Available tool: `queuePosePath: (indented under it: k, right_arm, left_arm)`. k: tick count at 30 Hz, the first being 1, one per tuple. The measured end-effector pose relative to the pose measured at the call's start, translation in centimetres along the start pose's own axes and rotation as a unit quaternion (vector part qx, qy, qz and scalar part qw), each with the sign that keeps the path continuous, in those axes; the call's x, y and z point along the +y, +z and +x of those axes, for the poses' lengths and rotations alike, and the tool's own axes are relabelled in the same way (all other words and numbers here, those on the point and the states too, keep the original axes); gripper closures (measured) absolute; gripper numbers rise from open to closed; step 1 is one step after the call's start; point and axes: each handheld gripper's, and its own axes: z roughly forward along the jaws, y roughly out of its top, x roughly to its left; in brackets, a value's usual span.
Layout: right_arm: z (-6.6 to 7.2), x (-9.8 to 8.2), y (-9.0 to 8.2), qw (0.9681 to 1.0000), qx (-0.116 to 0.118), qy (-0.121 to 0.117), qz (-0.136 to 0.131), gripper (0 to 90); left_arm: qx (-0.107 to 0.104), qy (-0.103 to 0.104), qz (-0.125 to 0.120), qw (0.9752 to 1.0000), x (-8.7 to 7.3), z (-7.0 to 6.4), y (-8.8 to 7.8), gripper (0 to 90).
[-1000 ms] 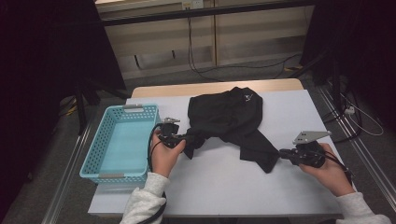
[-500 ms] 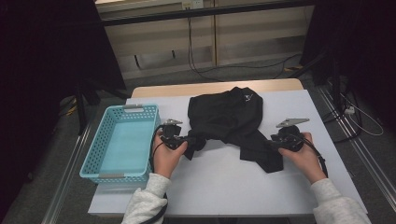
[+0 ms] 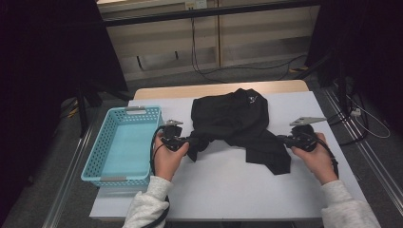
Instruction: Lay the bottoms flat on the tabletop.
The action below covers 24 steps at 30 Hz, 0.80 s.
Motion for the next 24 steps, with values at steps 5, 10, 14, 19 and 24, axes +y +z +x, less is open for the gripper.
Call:
queuePosePath:
  k: [5, 10, 14, 19, 24]
  right_arm:
    - [-0.8, 0.0, -2.0, 0.9993, -0.023, 0.001, -0.03, 90.0]
    - [-0.4, 0.1, -1.7, 0.999, -0.027, -0.014, -0.032, 89.5]
    - [-0.1, 0.0, -0.5, 0.9986, -0.04, -0.029, -0.019, 86.7]
    - [1.0, 0.0, -0.3, 0.9984, -0.036, -0.041, -0.017, 73.3]
    - [3.9, -0.1, -0.6, 0.9976, 0.005, -0.066, -0.021, 65.9]
  left_arm:
    - [-0.009, -0.005, 0.003, 0.9999, -0.1, 0.0, 0.3, 79.1]
    - [-0.012, -0.002, 0.006, 0.9999, 0.0, -0.2, 0.7, 78.9]
    - [-0.009, 0.001, 0.016, 0.9998, -0.3, -0.2, 1.2, 78.7]
    - [-0.011, 0.005, 0.017, 0.9998, -0.3, -0.4, 1.4, 78.4]
    - [-0.015, 0.008, 0.016, 0.9997, -0.3, -0.7, 1.4, 78.0]
